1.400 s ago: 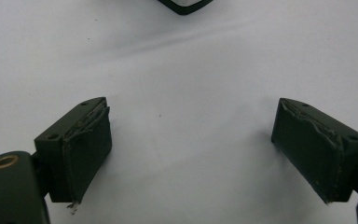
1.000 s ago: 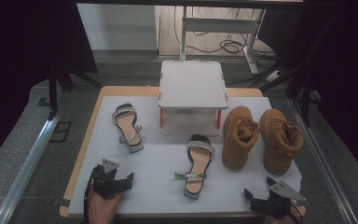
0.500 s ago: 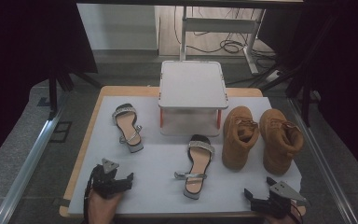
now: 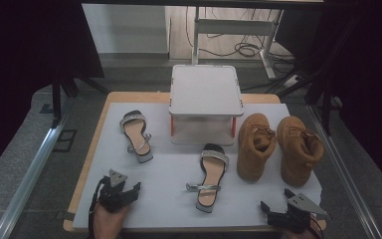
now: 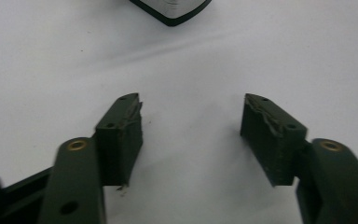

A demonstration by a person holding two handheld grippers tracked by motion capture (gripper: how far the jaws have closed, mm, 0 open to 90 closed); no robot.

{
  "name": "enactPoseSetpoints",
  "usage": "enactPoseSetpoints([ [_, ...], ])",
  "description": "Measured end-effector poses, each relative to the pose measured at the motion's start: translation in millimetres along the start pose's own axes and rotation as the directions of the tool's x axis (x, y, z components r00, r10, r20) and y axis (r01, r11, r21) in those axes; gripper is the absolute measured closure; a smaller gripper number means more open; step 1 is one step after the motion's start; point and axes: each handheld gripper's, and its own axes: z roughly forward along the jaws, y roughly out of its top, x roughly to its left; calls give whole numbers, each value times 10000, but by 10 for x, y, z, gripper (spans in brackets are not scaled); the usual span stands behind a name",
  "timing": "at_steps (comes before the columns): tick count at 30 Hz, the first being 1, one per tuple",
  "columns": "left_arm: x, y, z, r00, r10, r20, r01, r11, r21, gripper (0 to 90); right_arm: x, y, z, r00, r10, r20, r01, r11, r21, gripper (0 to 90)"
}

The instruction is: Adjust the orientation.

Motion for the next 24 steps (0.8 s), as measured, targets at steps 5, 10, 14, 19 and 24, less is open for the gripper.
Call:
enactPoseSetpoints([
  [5,13,13,-6,9996,100,247,-100,10000,-2,517,0,0,0,10000,-2,0,2,10000,4,0],
  [10,40,26,0,9978,14,657,-11,10000,-58,657,1,-1,1,10000,8,3,-8,10000,-15,0],
  [14,49,41,0,9962,18,866,0,9998,-205,764,1,-1,2,10000,12,6,-12,10000,-25,0],
  [19,57,73,-36,9930,244,1159,-174,9980,-609,891,0,0,0,10000,-7,1,7,10000,5,0],
  [24,82,92,-24,9886,221,1492,-119,9975,-693,897,1,1,1,10000,11,8,-11,10000,10,0],
])
